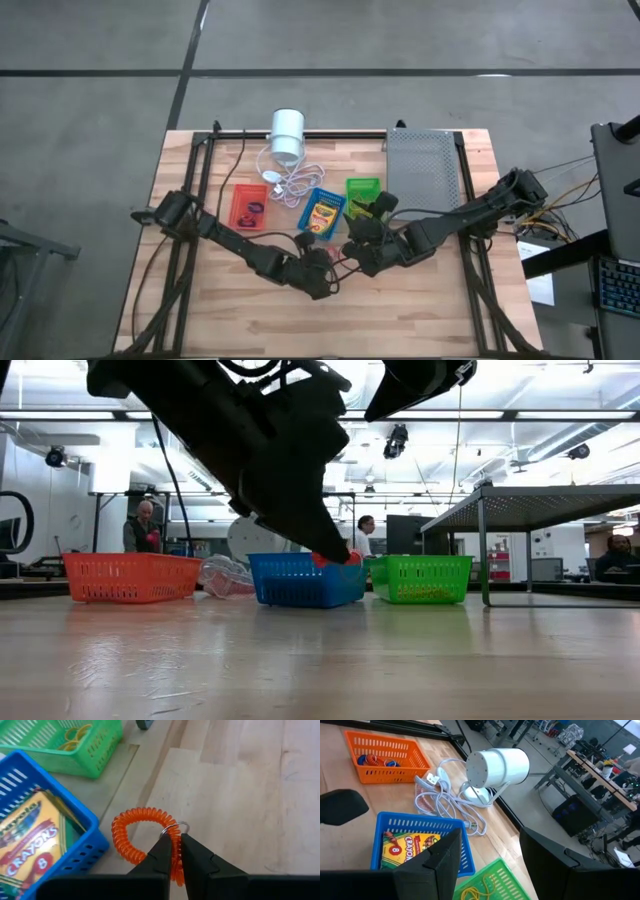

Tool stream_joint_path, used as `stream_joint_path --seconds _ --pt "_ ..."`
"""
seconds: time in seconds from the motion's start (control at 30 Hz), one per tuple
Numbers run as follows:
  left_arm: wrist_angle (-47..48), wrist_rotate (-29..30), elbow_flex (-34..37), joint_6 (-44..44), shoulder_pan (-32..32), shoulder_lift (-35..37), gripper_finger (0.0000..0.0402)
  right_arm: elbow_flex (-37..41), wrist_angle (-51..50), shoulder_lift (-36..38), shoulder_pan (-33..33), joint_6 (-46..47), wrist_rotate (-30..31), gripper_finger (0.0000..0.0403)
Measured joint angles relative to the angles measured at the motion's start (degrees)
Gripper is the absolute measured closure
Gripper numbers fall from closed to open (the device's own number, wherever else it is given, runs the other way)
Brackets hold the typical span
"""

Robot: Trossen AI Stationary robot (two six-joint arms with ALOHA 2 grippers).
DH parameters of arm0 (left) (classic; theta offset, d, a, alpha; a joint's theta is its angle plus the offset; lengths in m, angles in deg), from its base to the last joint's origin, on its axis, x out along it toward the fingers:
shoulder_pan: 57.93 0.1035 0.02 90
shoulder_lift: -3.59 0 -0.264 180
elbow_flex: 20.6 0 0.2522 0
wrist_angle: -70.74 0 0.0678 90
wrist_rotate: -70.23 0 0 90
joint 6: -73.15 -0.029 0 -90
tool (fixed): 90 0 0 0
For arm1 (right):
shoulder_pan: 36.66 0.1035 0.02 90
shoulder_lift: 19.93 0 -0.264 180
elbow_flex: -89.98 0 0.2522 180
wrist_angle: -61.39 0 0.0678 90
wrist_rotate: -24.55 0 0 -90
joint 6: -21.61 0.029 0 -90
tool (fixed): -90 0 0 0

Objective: Pick & Place Office Desk Supplies
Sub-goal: Put the orange spring keychain into the orange bin

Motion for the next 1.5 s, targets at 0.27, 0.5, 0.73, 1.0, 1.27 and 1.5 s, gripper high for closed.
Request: stream_joint_path --seconds 0.27,0.5,0.73,1.0,1.27,1.5 --pt "4.0 1.5 0.0 0.2 0.0 2.5 0.0373 0.0 0.0 0.0 0.0 0.0 0.0 0.0204" --pt "5.6 4.6 0.0 2.0 -0.3 5.8 0.0373 0.0 0.0 0.0 0.0 0.0 0.0 0.0204" --pt "11.2 7.4 0.0 6.3 -0.3 8.2 0.0373 0.0 0.0 0.0 0.0 0.0 0.0 0.0204" --pt "13.5 9.0 2.3 7.9 -0.3 13.4 0.0373 0.0 0.0 0.0 0.0 0.0 0.0 0.0204" --pt "9.7 9.4 13.3 9.0 -0.6 25.0 0.0373 0.0 0.0 0.0 0.0 0.0 0.0 0.0204" --pt "8.0 11.3 23.4 15.0 -0.7 37.5 0.0373 0.0 0.0 0.0 0.0 0.0 0.0 0.0204"
